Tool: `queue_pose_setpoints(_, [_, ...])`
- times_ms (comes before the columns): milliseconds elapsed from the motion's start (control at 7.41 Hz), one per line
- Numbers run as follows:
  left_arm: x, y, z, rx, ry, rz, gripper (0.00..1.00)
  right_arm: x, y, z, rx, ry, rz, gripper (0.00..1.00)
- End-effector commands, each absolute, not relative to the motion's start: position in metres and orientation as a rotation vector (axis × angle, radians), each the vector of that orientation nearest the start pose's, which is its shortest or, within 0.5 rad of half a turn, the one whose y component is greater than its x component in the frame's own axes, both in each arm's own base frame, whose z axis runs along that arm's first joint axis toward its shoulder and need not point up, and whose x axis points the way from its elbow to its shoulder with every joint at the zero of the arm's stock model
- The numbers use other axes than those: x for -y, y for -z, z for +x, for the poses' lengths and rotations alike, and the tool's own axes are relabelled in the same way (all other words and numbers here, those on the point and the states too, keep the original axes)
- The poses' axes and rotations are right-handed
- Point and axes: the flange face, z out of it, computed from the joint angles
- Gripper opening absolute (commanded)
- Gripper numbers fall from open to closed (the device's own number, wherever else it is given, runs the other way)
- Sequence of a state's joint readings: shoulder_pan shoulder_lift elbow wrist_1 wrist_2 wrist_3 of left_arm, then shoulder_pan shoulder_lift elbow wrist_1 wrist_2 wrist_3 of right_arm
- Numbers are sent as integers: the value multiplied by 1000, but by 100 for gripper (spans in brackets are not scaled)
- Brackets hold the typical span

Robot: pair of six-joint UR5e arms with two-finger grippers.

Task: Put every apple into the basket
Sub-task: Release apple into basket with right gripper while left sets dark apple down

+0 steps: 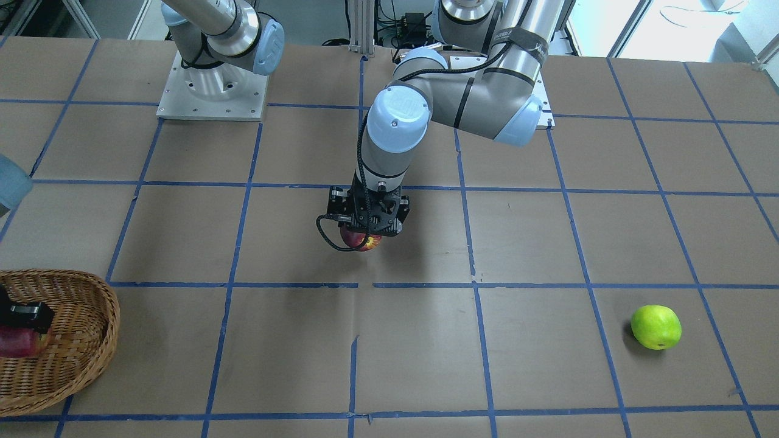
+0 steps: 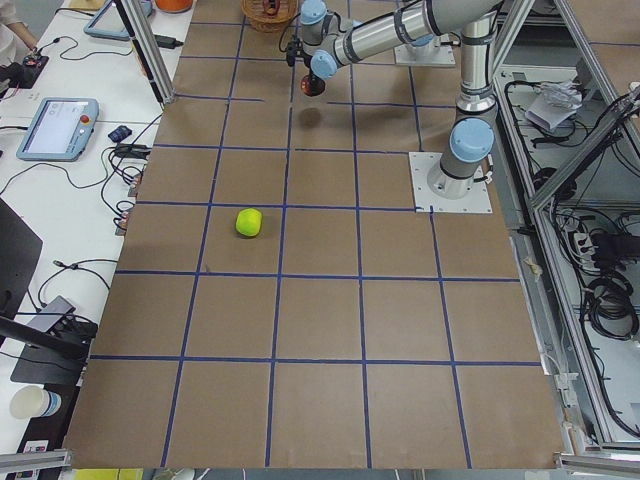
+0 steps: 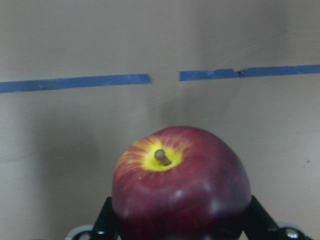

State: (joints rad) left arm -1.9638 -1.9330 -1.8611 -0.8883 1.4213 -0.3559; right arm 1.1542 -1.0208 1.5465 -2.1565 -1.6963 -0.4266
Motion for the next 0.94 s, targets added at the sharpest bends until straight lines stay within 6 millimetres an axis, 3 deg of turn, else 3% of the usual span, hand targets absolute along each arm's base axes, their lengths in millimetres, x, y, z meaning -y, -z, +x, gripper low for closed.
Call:
queue_pose_setpoints(0, [465, -211, -358, -3280, -60, 62, 100, 655, -254, -156, -3263, -46, -3, 100])
queue_pose_setpoints(135, [466, -216, -358, -3283, -32, 72, 100, 645, -304, -136, -3255, -44, -33, 100])
queue_pose_setpoints(405, [483, -255, -338, -3302, 72, 77, 100, 614, -383, -59, -3184, -28, -69, 100])
queue_pose_setpoints(540, [501, -281, -302, -3296, 62, 15, 100, 607, -395, 1, -3179, -29, -47, 100])
queue_pose_setpoints(675, [519, -306, -249, -3272, 29, 106, 100, 605, -387, 69, -3179, -40, 4, 100])
queue_pose_setpoints(810, [536, -319, -174, -3199, -12, 190, 100, 600, -379, 118, -3123, -55, 152, 100])
